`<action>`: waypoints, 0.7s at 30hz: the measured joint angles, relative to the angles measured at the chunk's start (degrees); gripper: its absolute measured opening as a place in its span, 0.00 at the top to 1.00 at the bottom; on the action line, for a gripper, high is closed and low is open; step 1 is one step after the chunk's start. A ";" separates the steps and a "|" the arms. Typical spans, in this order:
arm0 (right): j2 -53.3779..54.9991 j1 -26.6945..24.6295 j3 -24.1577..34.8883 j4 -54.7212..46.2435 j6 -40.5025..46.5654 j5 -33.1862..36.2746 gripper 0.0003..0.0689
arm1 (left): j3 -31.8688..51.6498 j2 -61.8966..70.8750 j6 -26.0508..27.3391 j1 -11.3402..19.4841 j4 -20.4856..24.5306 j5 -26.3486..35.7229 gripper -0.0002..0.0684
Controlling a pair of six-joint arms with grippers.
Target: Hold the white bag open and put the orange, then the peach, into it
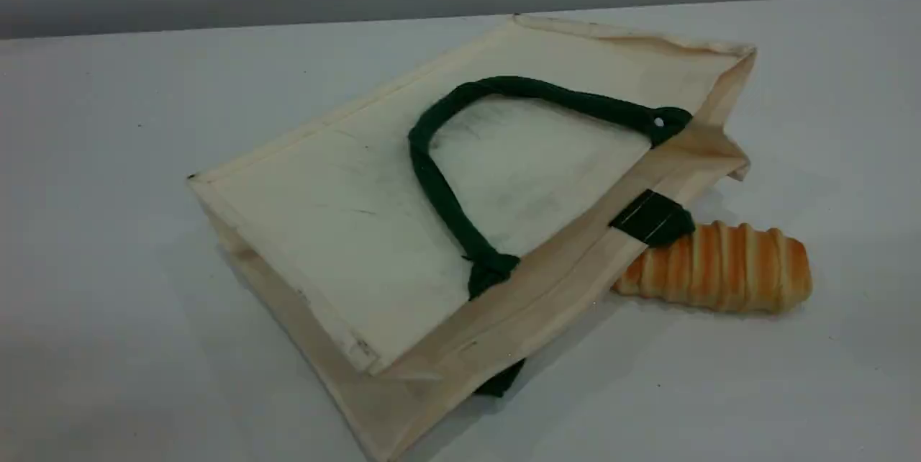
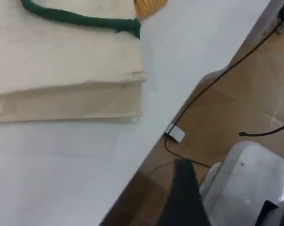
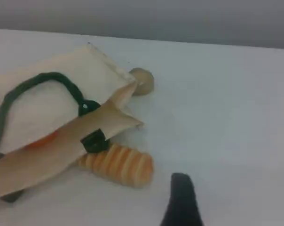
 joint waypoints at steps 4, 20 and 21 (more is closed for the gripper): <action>0.00 0.00 0.00 -0.05 0.00 0.00 0.31 | 0.00 0.00 0.00 0.00 -0.05 0.00 0.26; 0.00 -13.77 0.02 -0.05 0.00 0.07 0.31 | 0.00 0.05 0.00 20.99 -0.24 0.00 0.26; 0.00 -14.85 0.02 -0.05 0.00 0.07 0.31 | 0.00 0.05 0.00 24.15 -0.24 0.00 0.26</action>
